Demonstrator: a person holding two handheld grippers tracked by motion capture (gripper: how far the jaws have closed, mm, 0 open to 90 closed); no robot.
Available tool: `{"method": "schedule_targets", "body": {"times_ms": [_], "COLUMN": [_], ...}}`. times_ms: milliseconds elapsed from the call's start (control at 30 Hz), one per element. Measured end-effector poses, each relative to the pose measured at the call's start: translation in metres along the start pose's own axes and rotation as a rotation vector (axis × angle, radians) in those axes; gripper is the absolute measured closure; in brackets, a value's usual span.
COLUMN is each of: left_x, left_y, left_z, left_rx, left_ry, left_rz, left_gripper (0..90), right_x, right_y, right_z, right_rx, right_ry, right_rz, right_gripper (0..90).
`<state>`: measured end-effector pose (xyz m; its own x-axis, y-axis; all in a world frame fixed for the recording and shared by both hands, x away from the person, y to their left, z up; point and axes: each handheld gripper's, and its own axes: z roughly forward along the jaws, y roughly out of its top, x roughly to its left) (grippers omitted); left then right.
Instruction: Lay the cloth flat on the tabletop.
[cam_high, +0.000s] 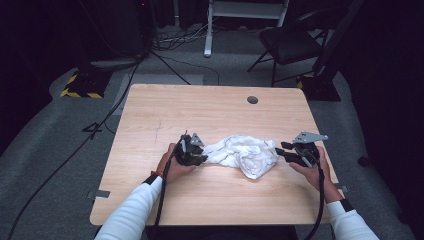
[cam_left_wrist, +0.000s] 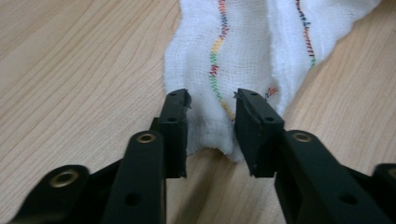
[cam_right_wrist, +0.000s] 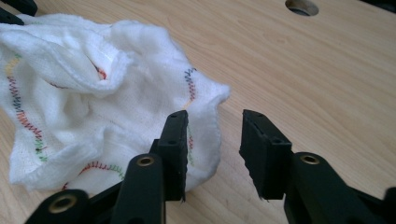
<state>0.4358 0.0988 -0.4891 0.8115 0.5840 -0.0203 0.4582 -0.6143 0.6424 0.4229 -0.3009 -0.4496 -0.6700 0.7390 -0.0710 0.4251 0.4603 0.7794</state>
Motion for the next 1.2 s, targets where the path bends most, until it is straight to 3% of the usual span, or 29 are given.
{"method": "schedule_targets", "body": {"times_ms": [133,233,300,367,433,600,733,800,867,967,1067,1200], "left_x": [0.001,0.002,0.003,0.004,0.005,0.013,0.018,0.02,0.023,0.023,0.024,0.024], "left_y": [0.0,0.0,0.0,0.0,-0.001,-0.007,-0.011,-0.013,-0.014,-0.014,-0.014,-0.013], "left_z": [0.0,0.0,-0.001,-0.002,-0.004,-0.01,-0.015,-0.015,-0.016,-0.016,-0.016,-0.019], "left_rx": [-0.001,0.001,0.005,0.014,0.02,0.031,0.041,0.036,0.035,0.028,0.027,0.008], "left_ry": [-0.015,-0.019,-0.023,-0.029,-0.037,-0.022,-0.008,0.01,0.017,0.037,0.067,0.092], "left_rz": [0.006,0.013,0.021,0.035,0.034,0.031,0.026,0.024,0.018,0.012,-0.005,-0.026], "left_gripper": [72.0,75.2,78.0,82.0,84.3,85.0,85.0,84.7,84.2,78.9,69.5,59.4], "right_x": [0.004,0.008,0.009,0.008,0.007,0.011,0.023,0.031,0.035,0.036,0.028,0.014], "right_y": [0.006,0.008,0.006,0.001,-0.004,-0.007,-0.016,-0.017,-0.016,-0.012,-0.006,0.004], "right_z": [0.005,0.016,0.025,0.031,0.031,0.023,0.023,0.022,0.02,0.017,0.013,-0.001], "right_rx": [-0.016,0.022,0.079,0.128,0.161,0.185,0.224,0.233,0.241,0.22,0.183,0.095], "right_ry": [0.019,0.013,-0.001,0.0,0.008,0.065,0.109,0.12,0.137,0.123,0.105,0.104], "right_rz": [-0.016,-0.037,-0.06,-0.079,-0.087,-0.098,-0.135,-0.151,-0.155,-0.157,-0.12,-0.058], "right_gripper": [53.0,53.4,58.6,74.7,81.8,86.8,87.3,86.1,79.7,69.9,62.7,55.9]}}
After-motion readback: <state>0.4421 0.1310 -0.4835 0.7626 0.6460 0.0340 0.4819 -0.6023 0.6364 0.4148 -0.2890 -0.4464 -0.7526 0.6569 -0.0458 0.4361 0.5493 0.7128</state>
